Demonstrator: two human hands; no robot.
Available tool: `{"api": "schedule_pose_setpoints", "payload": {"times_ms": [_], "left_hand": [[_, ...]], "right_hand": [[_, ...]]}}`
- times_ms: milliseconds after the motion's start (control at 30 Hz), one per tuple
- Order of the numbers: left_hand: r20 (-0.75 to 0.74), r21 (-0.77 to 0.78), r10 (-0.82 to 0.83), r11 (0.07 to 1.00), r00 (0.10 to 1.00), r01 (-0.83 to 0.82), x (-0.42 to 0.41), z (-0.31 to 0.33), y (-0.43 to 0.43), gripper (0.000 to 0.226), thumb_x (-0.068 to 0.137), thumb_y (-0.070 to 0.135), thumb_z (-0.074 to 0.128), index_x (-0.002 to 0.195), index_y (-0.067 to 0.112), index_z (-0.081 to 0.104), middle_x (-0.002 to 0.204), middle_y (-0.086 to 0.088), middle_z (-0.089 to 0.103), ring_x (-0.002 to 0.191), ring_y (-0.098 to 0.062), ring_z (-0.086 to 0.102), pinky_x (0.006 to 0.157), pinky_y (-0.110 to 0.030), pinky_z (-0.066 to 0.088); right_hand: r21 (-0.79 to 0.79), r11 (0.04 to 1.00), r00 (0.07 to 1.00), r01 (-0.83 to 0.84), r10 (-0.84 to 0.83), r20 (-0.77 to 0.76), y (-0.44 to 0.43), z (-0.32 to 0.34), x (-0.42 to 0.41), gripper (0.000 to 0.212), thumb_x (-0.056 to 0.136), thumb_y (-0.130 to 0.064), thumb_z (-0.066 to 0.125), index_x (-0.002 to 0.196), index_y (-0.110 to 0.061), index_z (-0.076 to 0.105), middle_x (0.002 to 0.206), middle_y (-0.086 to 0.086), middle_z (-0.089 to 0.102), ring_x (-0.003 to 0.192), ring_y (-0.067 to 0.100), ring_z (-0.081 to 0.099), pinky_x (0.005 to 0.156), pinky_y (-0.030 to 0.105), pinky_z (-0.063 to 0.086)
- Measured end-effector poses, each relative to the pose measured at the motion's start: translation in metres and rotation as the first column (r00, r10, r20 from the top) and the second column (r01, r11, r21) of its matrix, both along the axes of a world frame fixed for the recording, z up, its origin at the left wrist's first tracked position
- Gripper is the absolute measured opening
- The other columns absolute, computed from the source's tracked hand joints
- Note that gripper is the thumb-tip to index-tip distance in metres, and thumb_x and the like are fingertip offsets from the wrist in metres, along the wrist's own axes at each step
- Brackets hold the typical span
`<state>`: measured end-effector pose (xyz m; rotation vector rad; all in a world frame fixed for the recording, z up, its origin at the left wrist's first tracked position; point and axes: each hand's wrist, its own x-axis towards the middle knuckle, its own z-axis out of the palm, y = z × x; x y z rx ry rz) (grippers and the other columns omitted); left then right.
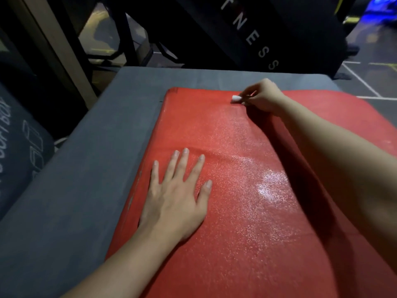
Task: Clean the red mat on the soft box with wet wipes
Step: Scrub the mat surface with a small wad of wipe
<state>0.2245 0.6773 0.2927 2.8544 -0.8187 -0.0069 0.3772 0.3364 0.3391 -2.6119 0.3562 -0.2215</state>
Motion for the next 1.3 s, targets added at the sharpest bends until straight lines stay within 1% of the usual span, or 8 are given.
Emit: {"api": "schedule_pose_setpoints", "payload": {"times_ms": [200,433,533,667,800,1067,1200,1300], "left_hand": [[0.009,0.003,0.013,1.000,1.000,-0.013,0.001,0.001,0.000,0.071,0.093,0.065,-0.005,0.161,0.042,-0.006,0.170,0.005,-0.012,0.155,-0.010,-0.018,0.126,-0.049,-0.009],[0.004,-0.013,0.012,1.000,1.000,-0.012,0.001,-0.001,-0.001,0.073,0.092,0.066,-0.004,0.161,0.042,-0.005,0.171,0.004,-0.011,0.156,-0.012,-0.017,0.126,-0.051,-0.009],[0.006,-0.012,0.014,1.000,1.000,-0.014,0.001,-0.001,0.000,0.074,0.091,0.066,-0.005,0.161,0.042,-0.004,0.171,0.004,-0.010,0.156,-0.013,-0.016,0.126,-0.051,-0.009],[0.014,-0.010,0.019,1.000,1.000,-0.019,0.003,-0.002,-0.002,0.072,0.093,0.065,-0.001,0.161,0.041,-0.001,0.171,0.003,-0.006,0.157,-0.013,-0.012,0.126,-0.051,-0.007],[0.006,-0.012,0.021,1.000,1.000,-0.021,0.003,0.000,-0.002,0.069,0.096,0.064,0.004,0.162,0.041,0.003,0.172,0.003,-0.004,0.157,-0.013,-0.009,0.126,-0.051,-0.006],[0.013,-0.019,0.007,1.000,1.000,-0.007,0.004,-0.001,-0.002,0.066,0.101,0.061,0.012,0.162,0.039,0.004,0.172,0.000,-0.004,0.157,-0.016,-0.009,0.126,-0.052,-0.008],[0.006,-0.005,0.011,1.000,1.000,-0.010,0.004,-0.001,-0.003,0.066,0.101,0.061,0.011,0.162,0.039,0.003,0.172,0.001,-0.004,0.157,-0.015,-0.010,0.126,-0.052,-0.008],[-0.002,0.005,0.016,1.000,1.000,-0.016,0.004,0.002,-0.002,0.065,0.101,0.061,0.012,0.162,0.039,0.004,0.172,0.001,-0.004,0.157,-0.015,-0.010,0.126,-0.052,-0.008]], "right_hand": [[-0.091,0.991,0.992,0.098,-0.090,0.085,0.017,-0.009,0.000,0.023,0.085,-0.022,0.073,0.107,-0.017,0.076,0.105,0.013,0.073,0.100,0.025,0.065,0.072,0.018,0.035],[-0.041,0.970,0.966,-0.240,0.235,-0.105,0.031,0.009,-0.093,0.016,0.081,-0.025,0.076,0.096,-0.028,0.077,0.090,-0.004,0.074,0.082,0.013,0.065,0.072,0.029,0.047],[-0.001,0.947,0.944,-0.322,0.321,-0.077,0.037,0.008,-0.123,0.015,0.083,-0.025,0.077,0.098,-0.024,0.078,0.089,-0.008,0.069,0.078,0.007,0.061,0.068,0.018,0.044],[-0.115,0.973,0.977,-0.198,0.206,0.062,0.042,-0.002,-0.100,0.020,0.079,-0.022,0.080,0.099,-0.021,0.078,0.091,-0.001,0.068,0.078,0.015,0.061,0.067,0.027,0.043],[-0.077,0.997,0.998,0.017,-0.013,0.057,0.047,-0.006,-0.084,0.022,0.079,-0.020,0.079,0.101,-0.019,0.078,0.096,0.005,0.070,0.086,0.018,0.061,0.066,0.021,0.031],[-0.072,0.961,0.963,-0.266,0.263,-0.052,0.077,0.010,-0.184,0.016,0.084,-0.026,0.075,0.099,-0.021,0.078,0.094,-0.004,0.069,0.082,0.014,0.064,0.074,0.029,0.049],[-0.166,0.964,0.978,-0.209,0.207,-0.027,0.080,0.004,-0.180,0.017,0.082,-0.029,0.077,0.099,-0.027,0.078,0.096,-0.006,0.069,0.087,0.020,0.064,0.084,0.041,0.047],[-0.264,0.954,0.990,-0.142,0.141,-0.020,0.086,0.004,-0.168,0.017,0.085,-0.027,0.074,0.102,-0.024,0.078,0.100,0.000,0.069,0.096,0.028,0.059,0.084,0.038,0.043]]}}
